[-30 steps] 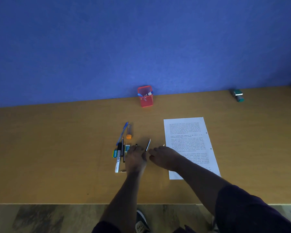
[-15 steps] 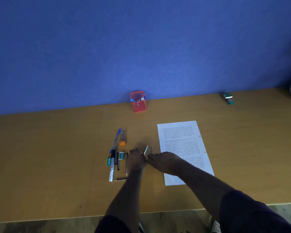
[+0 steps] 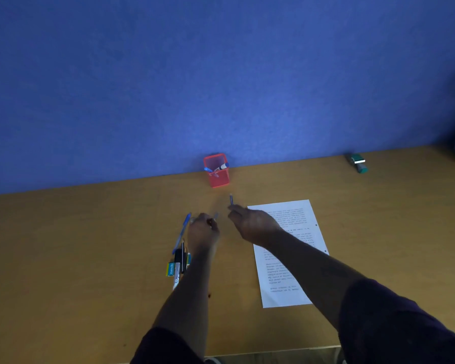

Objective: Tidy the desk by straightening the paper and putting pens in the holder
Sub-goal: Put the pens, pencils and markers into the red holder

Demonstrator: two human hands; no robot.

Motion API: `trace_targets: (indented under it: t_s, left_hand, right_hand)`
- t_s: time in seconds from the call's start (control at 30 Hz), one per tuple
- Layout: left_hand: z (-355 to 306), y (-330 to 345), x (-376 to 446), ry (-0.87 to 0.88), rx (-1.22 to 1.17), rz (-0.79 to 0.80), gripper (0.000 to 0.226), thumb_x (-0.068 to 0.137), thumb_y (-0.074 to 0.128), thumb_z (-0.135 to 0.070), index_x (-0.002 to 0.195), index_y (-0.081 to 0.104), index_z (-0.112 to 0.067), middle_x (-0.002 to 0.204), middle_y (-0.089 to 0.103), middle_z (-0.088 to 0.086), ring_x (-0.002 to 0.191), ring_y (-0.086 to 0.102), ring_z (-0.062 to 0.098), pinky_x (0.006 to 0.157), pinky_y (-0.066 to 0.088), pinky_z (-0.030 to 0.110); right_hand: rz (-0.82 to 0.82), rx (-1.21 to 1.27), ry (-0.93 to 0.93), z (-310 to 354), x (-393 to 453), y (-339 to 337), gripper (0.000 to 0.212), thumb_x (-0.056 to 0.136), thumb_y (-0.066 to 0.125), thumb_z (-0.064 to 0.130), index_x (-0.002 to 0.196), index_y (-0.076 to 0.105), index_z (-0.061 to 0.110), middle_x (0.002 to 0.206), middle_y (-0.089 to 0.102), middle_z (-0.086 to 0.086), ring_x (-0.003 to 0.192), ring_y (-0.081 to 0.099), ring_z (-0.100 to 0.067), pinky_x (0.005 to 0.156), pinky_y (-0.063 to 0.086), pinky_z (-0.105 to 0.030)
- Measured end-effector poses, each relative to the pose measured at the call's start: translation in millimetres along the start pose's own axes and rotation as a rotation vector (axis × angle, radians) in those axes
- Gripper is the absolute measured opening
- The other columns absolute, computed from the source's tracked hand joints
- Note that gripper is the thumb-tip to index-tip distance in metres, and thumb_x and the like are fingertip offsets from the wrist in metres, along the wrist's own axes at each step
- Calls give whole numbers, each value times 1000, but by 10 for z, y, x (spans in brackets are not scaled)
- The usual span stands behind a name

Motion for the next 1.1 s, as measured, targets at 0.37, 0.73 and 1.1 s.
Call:
trace_targets:
  t_s: [0.37,0.73,1.1]
  left_hand:
    - [-600,-478,972,199,-163,-177,12,88,60,-3,94,70,-5,94,67,13,87,64,29,78,49,35]
    - [-796,-264,1340,248,9,-57,18,90,54,-2,95,71,2,103,64,17,90,63,32,76,48,38]
    - [-830,-103,1256,321,-21,-15,30,90,47,-23,96,69,-5,90,65,16,81,60,32,63,33,28]
  right_hand:
    - [-182,450,441,-642,957,-226,22,95,50,11,111,64,5,115,57,-12,85,67,-35,67,55,-43]
    - [103,522,545,-788,1355,173,40,86,52,4,125,58,5,125,53,-15,106,62,-30,92,49,-35]
    - [84,636,505,-819,1309,150,37,89,52,13,126,58,13,117,61,-15,106,60,-32,88,52,-42]
Point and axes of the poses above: each hand's wrist, its own x-axis towards the middle knuckle, its own y-axis out of the palm, z = x × y, the point moved 3 cm from there along x, towards the middle knuckle
